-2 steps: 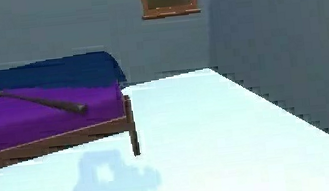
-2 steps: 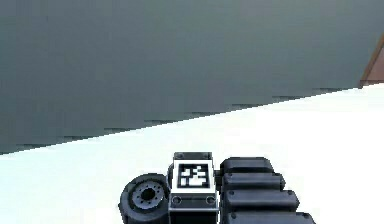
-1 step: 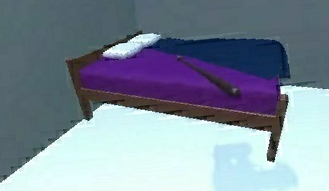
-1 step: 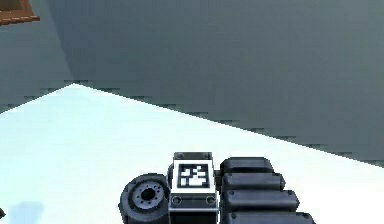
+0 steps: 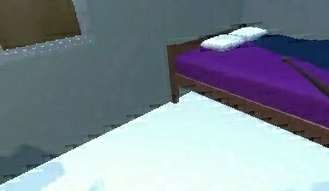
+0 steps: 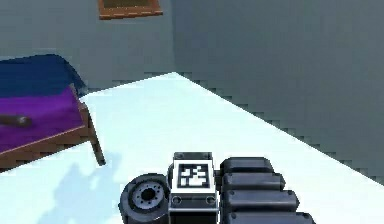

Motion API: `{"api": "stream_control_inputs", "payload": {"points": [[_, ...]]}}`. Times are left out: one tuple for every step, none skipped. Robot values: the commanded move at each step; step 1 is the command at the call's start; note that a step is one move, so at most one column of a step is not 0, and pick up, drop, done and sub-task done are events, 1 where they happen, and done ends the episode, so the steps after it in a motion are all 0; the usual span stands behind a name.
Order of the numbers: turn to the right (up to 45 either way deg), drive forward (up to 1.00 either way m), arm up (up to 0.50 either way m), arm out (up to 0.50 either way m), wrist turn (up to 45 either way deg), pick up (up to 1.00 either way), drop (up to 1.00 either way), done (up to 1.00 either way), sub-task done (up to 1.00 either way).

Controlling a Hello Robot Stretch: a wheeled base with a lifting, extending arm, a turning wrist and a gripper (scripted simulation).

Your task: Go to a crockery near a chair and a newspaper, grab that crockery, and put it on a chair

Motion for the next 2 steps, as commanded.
{"api": "stream_control_inputs", "payload": {"points": [[45.0, 0.00, 0.00, 0.00, 0.0, 0.00, 0.00, 0.00, 0.00], [30.0, 0.00, 0.00, 0.00, 0.0, 0.00, 0.00, 0.00, 0.00]]}}
